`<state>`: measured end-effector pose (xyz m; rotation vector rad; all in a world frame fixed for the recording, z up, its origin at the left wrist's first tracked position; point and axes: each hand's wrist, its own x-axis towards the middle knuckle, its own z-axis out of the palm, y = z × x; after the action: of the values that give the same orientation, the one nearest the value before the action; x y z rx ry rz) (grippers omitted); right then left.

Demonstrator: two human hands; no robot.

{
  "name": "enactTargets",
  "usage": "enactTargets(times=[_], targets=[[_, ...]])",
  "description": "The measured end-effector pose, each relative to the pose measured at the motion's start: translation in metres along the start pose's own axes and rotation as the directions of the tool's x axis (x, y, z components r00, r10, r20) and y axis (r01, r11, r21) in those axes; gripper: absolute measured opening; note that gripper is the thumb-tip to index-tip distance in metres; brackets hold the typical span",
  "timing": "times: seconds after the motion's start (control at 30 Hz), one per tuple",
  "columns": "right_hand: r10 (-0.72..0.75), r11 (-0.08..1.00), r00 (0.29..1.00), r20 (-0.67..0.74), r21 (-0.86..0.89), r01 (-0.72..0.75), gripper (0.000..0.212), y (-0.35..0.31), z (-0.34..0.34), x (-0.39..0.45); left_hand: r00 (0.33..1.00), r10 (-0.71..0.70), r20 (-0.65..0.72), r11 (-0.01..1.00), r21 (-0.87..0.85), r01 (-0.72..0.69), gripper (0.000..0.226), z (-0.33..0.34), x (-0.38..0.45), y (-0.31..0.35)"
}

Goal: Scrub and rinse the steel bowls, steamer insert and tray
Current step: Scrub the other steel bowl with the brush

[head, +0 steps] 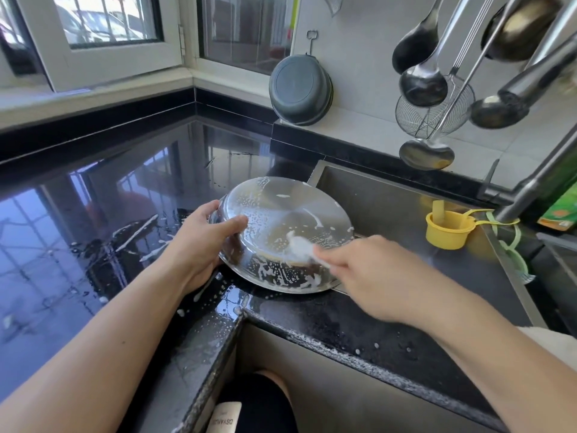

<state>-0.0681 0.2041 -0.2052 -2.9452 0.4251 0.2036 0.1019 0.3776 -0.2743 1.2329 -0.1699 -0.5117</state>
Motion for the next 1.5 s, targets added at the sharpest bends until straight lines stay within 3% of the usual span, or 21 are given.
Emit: enactTargets(times=[0.07, 0.2, 0.27, 0.33, 0.5, 0.63, 0.77, 0.93, 1.03, 1.1, 1.2, 1.33, 1.5], targets=[[-0.024, 0.999, 1.000, 0.001, -0.030, 0.024, 0.046, 0.003, -0.002, 0.001, 1.000, 0.005, -0.003, 1.000, 0.016, -0.005, 0.029, 0.001, 0.000, 0.000], [0.208, 0.961, 0.974, -0.092, -0.169, -0.221, 0.050, 0.031, -0.012, 0.013, 1.000, 0.001, -0.006, 1.000, -0.010, -0.001, 0.042, -0.001, -0.001, 0.000], [0.123, 0.984, 0.991, -0.053, -0.127, -0.128, 0.047, 0.020, -0.003, 0.003, 1.000, -0.004, -0.012, 1.000, 0.002, 0.004, 0.044, -0.001, 0.000, 0.000], [0.002, 1.000, 1.000, -0.022, -0.028, -0.003, 0.047, 0.004, 0.005, -0.009, 1.000, -0.006, -0.007, 1.000, 0.020, 0.006, 0.033, -0.001, 0.001, -0.001], [0.166, 0.974, 0.983, -0.080, -0.143, -0.176, 0.049, 0.022, -0.008, 0.013, 1.000, -0.003, -0.008, 1.000, 0.021, 0.004, 0.029, -0.001, 0.000, -0.001], [-0.058, 0.998, 0.998, -0.001, 0.019, 0.058, 0.044, -0.006, 0.002, 0.004, 1.000, 0.001, -0.007, 0.999, 0.033, -0.001, 0.027, 0.000, -0.001, 0.000], [0.231, 0.953, 0.966, -0.119, -0.173, -0.249, 0.048, 0.028, -0.012, 0.029, 1.000, 0.003, 0.003, 0.999, 0.036, -0.003, 0.030, 0.000, -0.003, 0.001], [0.055, 0.996, 0.998, -0.029, -0.066, -0.057, 0.048, 0.015, 0.001, 0.015, 1.000, -0.009, 0.005, 0.999, 0.045, 0.009, 0.026, -0.001, -0.001, 0.001], [0.224, 0.960, 0.968, -0.112, -0.149, -0.239, 0.049, 0.044, -0.007, 0.030, 1.000, 0.001, 0.006, 0.999, 0.040, -0.002, 0.029, 0.000, -0.003, 0.002], [0.198, 0.965, 0.974, -0.111, -0.150, -0.214, 0.048, 0.044, -0.003, 0.024, 1.000, 0.012, 0.013, 0.999, 0.045, -0.012, 0.029, 0.000, -0.005, 0.002], [0.063, 0.997, 0.997, -0.045, -0.035, -0.065, 0.045, 0.027, 0.006, 0.010, 1.000, 0.021, 0.021, 0.998, 0.052, -0.022, 0.031, 0.001, -0.005, 0.003], [0.250, 0.967, 0.960, -0.127, -0.010, -0.253, 0.046, 0.063, 0.001, 0.034, 1.000, 0.013, 0.019, 0.998, 0.053, -0.014, 0.031, 0.002, -0.007, 0.004], [0.171, 0.984, 0.978, -0.120, 0.063, -0.164, 0.043, 0.064, 0.013, 0.019, 1.000, 0.003, 0.009, 0.999, 0.052, -0.004, 0.031, 0.001, -0.006, 0.005]])
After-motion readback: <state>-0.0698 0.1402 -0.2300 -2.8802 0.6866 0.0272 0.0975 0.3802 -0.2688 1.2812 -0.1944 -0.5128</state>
